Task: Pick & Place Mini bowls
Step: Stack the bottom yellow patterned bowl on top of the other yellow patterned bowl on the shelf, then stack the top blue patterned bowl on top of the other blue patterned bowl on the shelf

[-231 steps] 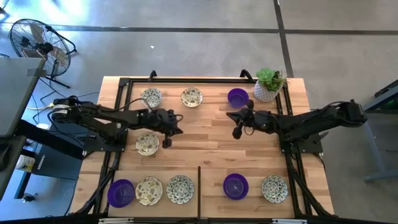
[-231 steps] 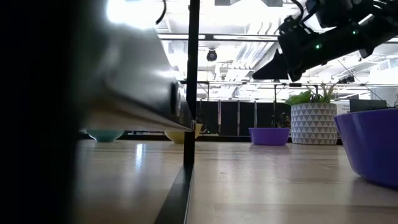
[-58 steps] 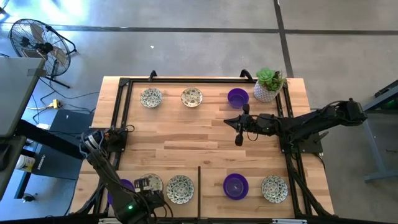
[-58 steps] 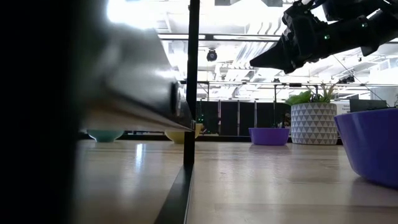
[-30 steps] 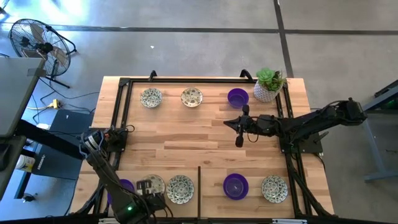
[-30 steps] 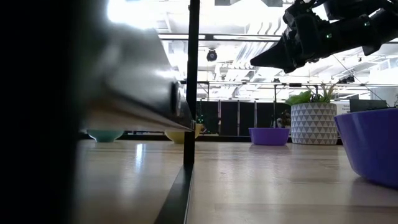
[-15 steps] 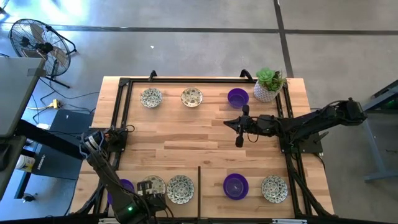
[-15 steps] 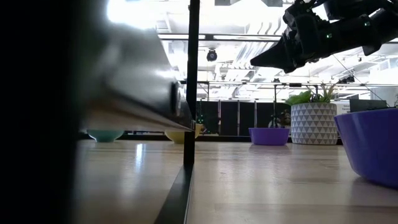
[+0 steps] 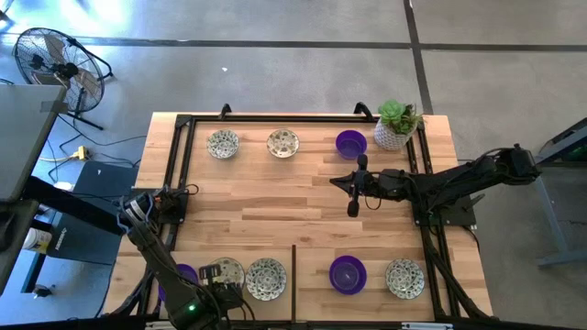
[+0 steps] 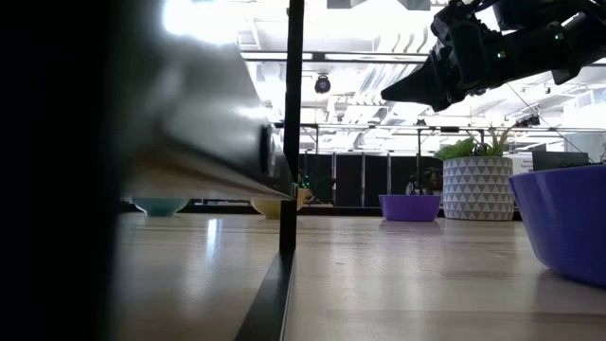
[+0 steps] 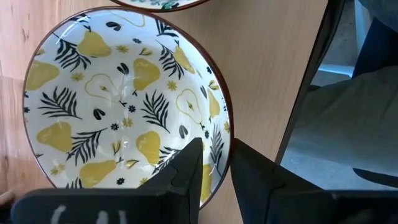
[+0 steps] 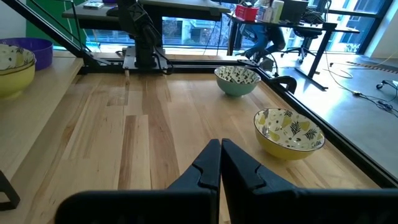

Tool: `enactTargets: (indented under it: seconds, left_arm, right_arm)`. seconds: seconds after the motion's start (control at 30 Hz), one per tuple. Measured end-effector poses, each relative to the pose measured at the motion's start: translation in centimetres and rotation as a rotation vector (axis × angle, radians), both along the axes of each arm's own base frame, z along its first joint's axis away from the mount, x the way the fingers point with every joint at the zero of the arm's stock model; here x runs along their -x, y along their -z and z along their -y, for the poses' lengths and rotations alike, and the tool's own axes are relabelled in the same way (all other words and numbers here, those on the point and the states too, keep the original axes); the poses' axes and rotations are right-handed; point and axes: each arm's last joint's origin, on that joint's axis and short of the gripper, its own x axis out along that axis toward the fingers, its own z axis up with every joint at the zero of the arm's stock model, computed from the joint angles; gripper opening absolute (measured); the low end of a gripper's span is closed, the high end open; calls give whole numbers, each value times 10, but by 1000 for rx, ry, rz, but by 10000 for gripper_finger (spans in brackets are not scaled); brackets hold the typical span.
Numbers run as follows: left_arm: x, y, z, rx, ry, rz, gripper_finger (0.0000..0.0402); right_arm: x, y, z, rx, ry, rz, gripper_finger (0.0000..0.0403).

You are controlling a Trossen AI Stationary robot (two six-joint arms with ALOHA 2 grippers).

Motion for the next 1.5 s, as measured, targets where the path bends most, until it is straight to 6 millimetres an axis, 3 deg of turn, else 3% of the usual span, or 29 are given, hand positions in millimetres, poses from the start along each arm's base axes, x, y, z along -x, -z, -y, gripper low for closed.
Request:
enactTargets:
  seconds: [0.2,0.5,0.83,1.13,1.37,1.5]
  left_arm:
    - [0,0,0,5,0,4,80]
    - [4,-1,-1,1,8,-50,146]
    - [11,-31,-14,-49,132,127,159]
    - [12,-59,-32,-233,273,358,98]
    - [-13,-73,-63,-318,320,400,16]
    - [-31,-75,-77,-334,359,429,5]
  right_arm:
    - [0,0,0,-1,-1,0,0]
    - [0,0,0,-1,-1,0,0]
    - [0,0,-3,-7,-11,2,0]
    - [0,-1,-7,0,-28,11,0]
    - [0,-1,-7,-18,-27,20,0]
    - [0,-1,-7,-22,-26,21,0]
